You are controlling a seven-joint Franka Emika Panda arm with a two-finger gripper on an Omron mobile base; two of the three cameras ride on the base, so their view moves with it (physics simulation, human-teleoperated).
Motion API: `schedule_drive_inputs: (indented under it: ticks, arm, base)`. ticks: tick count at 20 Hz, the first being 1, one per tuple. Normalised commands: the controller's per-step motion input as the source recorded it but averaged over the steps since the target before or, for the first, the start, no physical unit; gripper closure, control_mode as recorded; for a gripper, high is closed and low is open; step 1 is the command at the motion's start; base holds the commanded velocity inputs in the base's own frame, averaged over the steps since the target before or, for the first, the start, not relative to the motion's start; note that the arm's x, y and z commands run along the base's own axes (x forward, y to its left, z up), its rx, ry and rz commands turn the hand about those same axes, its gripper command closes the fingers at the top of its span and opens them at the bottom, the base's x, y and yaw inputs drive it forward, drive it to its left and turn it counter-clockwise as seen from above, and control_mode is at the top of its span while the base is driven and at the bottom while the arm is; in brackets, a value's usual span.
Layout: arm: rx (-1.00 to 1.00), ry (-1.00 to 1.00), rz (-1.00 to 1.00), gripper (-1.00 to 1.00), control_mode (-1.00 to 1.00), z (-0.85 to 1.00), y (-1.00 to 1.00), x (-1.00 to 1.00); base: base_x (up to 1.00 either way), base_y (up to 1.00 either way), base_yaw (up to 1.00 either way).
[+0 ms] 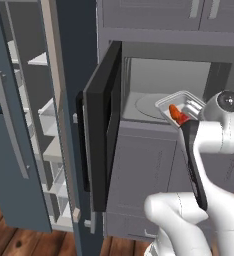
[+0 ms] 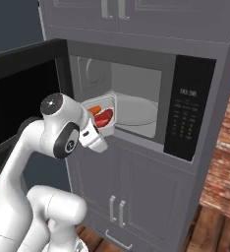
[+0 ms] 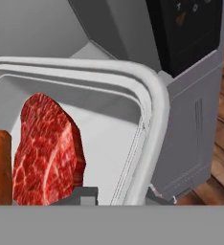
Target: Place the tupperware containing the steak and carrot meal in the microwave. Close the microwave door and press the start button to reheat the meal.
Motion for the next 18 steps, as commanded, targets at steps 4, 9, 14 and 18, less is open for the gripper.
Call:
schedule_drive_inputs:
  ticks: [4,9,14,18]
  arm:
    - [0.0,0.0,0.01,1.0,-1.0,0.0,-0.03,0.37]
    - [0.0,0.02,0.0,1.0,-1.0,0.0,-0.22,0.42]
    - [0.0,0.07,0.0,1.0,-1.0,0.0,-0.23,0.44]
    - [-0.01,0.05,0.0,1.0,-1.0,0.0,-0.05,0.45]
  base:
    - [0.0,0.0,0.0]
    - [0.0,0.0,0.0]
    - [0.0,0.0,0.0]
    - [0.0,0.0,0.0]
